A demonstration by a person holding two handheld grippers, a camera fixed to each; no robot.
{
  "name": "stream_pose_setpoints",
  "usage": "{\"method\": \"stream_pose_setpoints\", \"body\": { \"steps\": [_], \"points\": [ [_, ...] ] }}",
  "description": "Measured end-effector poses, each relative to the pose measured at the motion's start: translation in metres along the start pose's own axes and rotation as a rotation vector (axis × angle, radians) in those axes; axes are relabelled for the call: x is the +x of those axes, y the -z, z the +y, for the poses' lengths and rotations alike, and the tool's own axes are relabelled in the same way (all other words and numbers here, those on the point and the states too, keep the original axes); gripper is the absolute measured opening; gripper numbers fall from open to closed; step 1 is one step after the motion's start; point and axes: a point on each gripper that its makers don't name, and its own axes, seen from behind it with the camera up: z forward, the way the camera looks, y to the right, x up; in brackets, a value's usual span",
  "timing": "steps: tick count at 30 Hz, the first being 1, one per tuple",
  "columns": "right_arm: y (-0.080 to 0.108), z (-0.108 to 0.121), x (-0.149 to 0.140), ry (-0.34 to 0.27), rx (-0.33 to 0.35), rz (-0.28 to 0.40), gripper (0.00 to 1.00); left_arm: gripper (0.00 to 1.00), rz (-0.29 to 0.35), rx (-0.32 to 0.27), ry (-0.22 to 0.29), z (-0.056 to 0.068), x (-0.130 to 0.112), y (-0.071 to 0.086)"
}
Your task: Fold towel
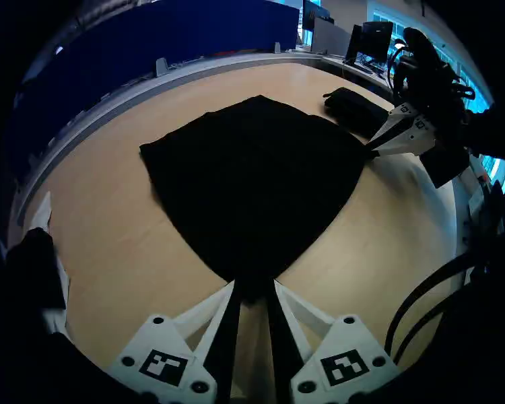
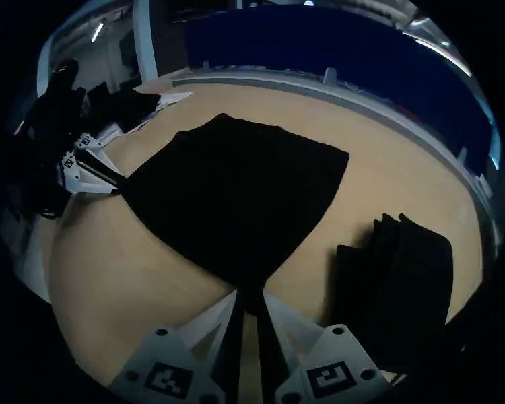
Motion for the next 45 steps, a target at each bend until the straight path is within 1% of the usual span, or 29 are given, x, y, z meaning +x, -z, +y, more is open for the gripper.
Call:
{"method": "stream_pose_setpoints", "body": {
  "steps": [10,12,14,18,24,27,36,40,45],
  "points": [
    [-0.001,0.0,0.0,-0.015,0.01,-0.006,0.1,0.25,0.0,-0.002,0.002,0.001,0.0,0.001],
    [-0.001,0.001,0.0,-0.011,0.008,-0.006,0.05,0.25,0.0,-0.005,0.003,0.001,0.0,0.001],
    [0.0,0.001,0.002,-0.002,0.0,-0.003,0.03,0.25,0.005,-0.005,-0.001,0.002,0.002,0.001],
    [0.0,0.001,0.003,0.0,0.002,-0.004,0.03,0.25,0.013,-0.002,-0.005,0.003,0.007,0.003],
    [0.002,0.002,0.006,-0.024,0.015,0.0,0.02,0.25,0.014,-0.007,0.011,0.003,0.009,0.006],
    [0.003,0.002,0.007,-0.024,0.016,0.002,0.02,0.24,0.014,-0.011,0.018,0.004,0.01,0.006],
    [0.006,0.001,0.016,-0.021,0.024,0.01,0.02,0.23,0.016,-0.006,0.018,0.005,0.013,0.005],
    [0.01,0.001,0.023,-0.028,0.025,0.021,0.02,0.23,0.031,-0.003,0.03,0.006,0.02,0.011],
    [0.018,0.001,0.034,-0.036,0.023,0.039,0.02,0.23,0.054,0.003,0.05,0.009,0.031,0.022]
  ]
}}
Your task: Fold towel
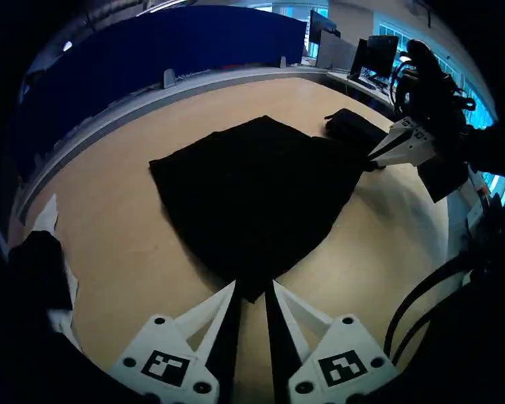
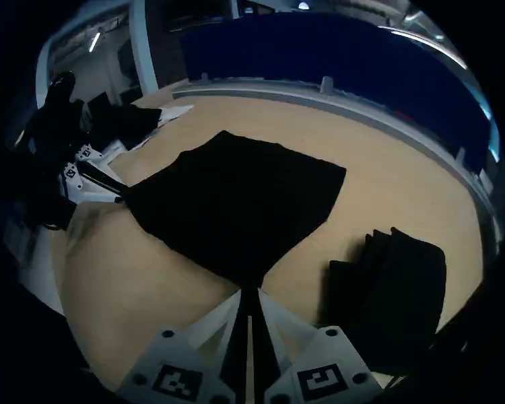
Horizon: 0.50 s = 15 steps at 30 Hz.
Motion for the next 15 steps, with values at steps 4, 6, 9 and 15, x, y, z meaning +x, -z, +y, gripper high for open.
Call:
{"method": "stream_pose_setpoints", "body": {
  "steps": [4,6,9,15],
  "points": [
    [0.009,0.0,0.011,-0.002,-0.002,0.014,0.02,0.23,0.015,0.006,0.015,0.001,0.009,0.008],
    [0.014,-0.001,0.017,-0.002,-0.001,0.02,0.02,0.23,0.023,0.008,0.021,0.002,0.014,0.012],
    [0.023,-0.004,0.026,-0.002,-0.001,0.033,0.02,0.23,0.032,0.014,0.028,0.003,0.02,0.02],
    [0.041,-0.012,0.042,-0.005,0.001,0.054,0.02,0.23,0.049,0.022,0.05,0.006,0.03,0.038]
  ]
}}
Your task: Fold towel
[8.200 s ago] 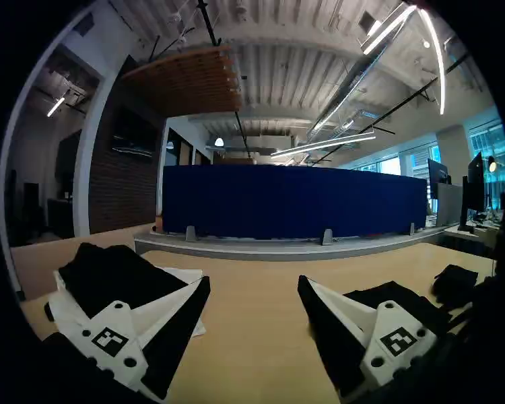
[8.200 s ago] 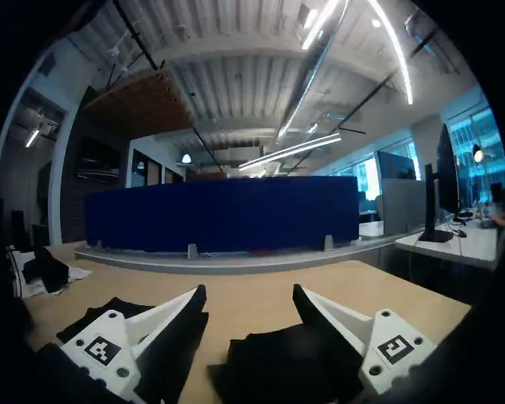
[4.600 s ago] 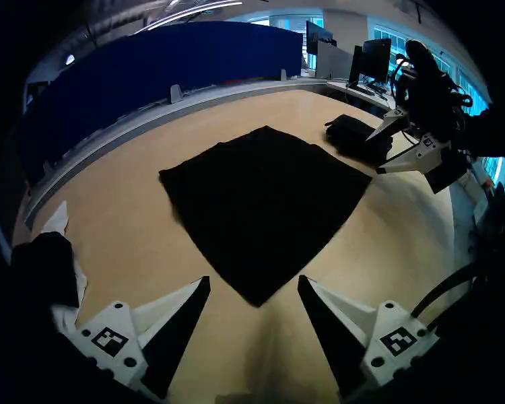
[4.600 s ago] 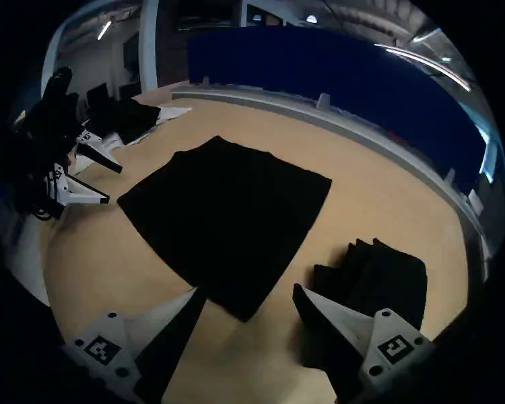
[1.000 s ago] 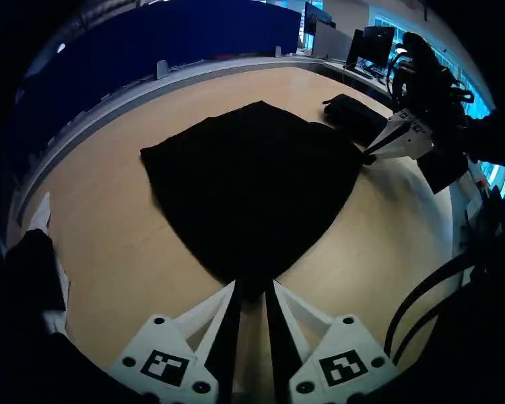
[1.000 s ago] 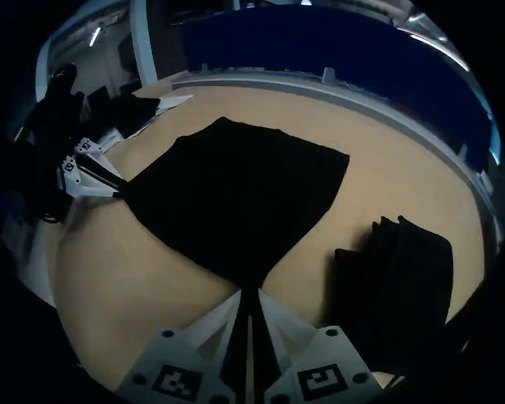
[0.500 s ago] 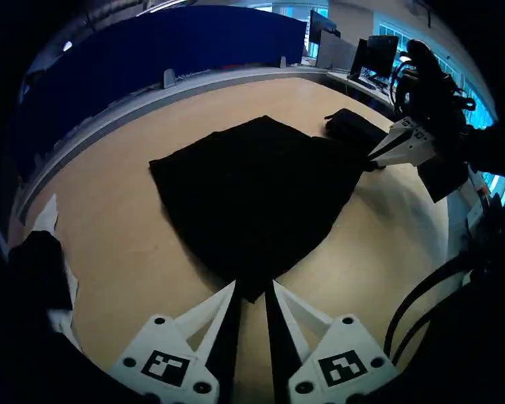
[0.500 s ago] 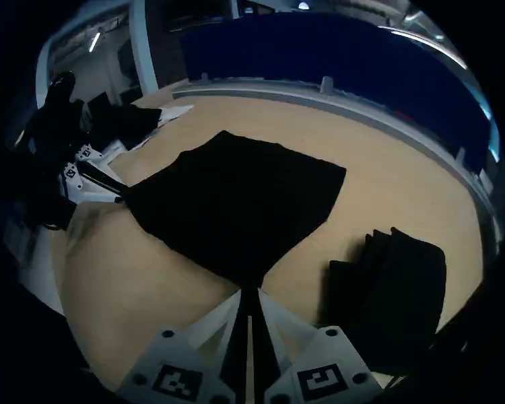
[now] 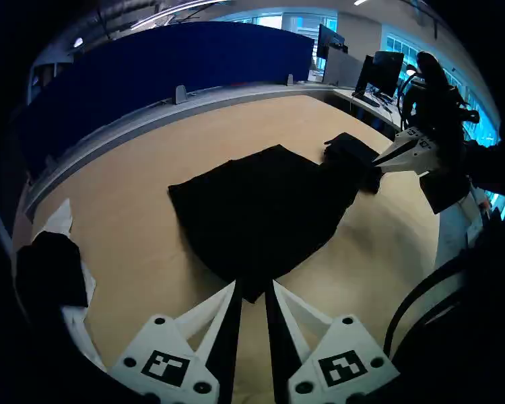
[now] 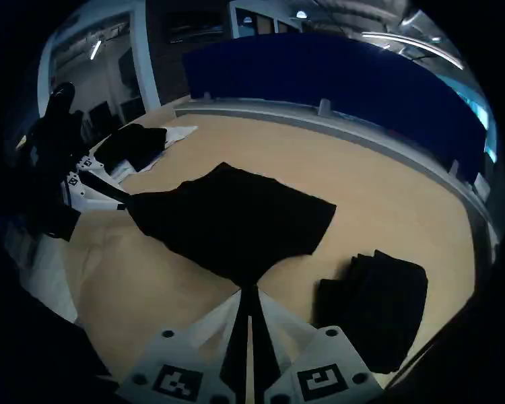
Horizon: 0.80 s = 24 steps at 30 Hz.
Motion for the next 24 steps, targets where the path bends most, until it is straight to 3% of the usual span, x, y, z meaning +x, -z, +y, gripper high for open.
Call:
{"method": "stream_pose_setpoints", "body": {
  "steps": [12,24],
  "points": [
    [0.031,-0.015,0.015,-0.022,0.001,0.014,0.02,0.23,0.009,0.01,0.063,0.009,0.013,0.041],
    [0.054,-0.026,0.017,-0.028,0.003,0.01,0.02,0.23,-0.001,-0.01,0.103,0.034,0.008,0.062]
  ]
}}
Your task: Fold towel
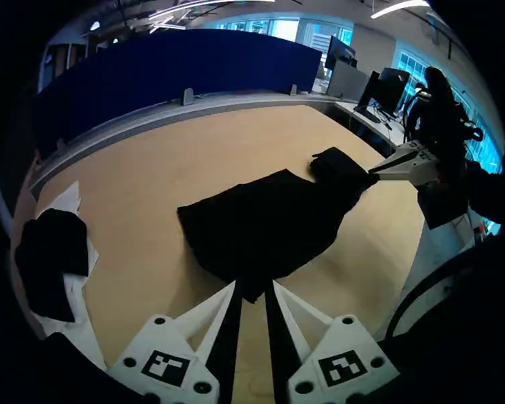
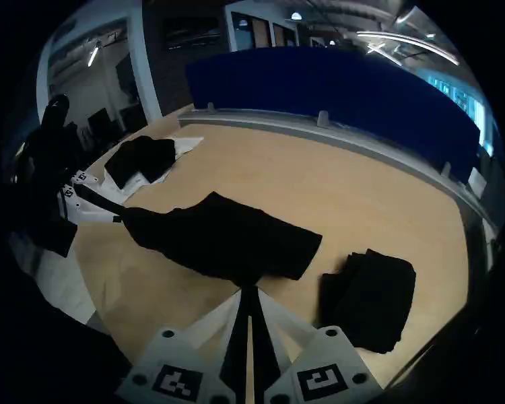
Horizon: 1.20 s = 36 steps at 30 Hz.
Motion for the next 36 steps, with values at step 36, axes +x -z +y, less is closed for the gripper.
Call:
{"method": "stream_pose_setpoints", "body": {
  "steps": [36],
  "points": [
    [-0.039,0.036,0.002,-0.067,-0.033,-0.094,0.02,0.23,-0.041,-0.01,0.095,-0.04,0.013,-0.048]
  ]
}}
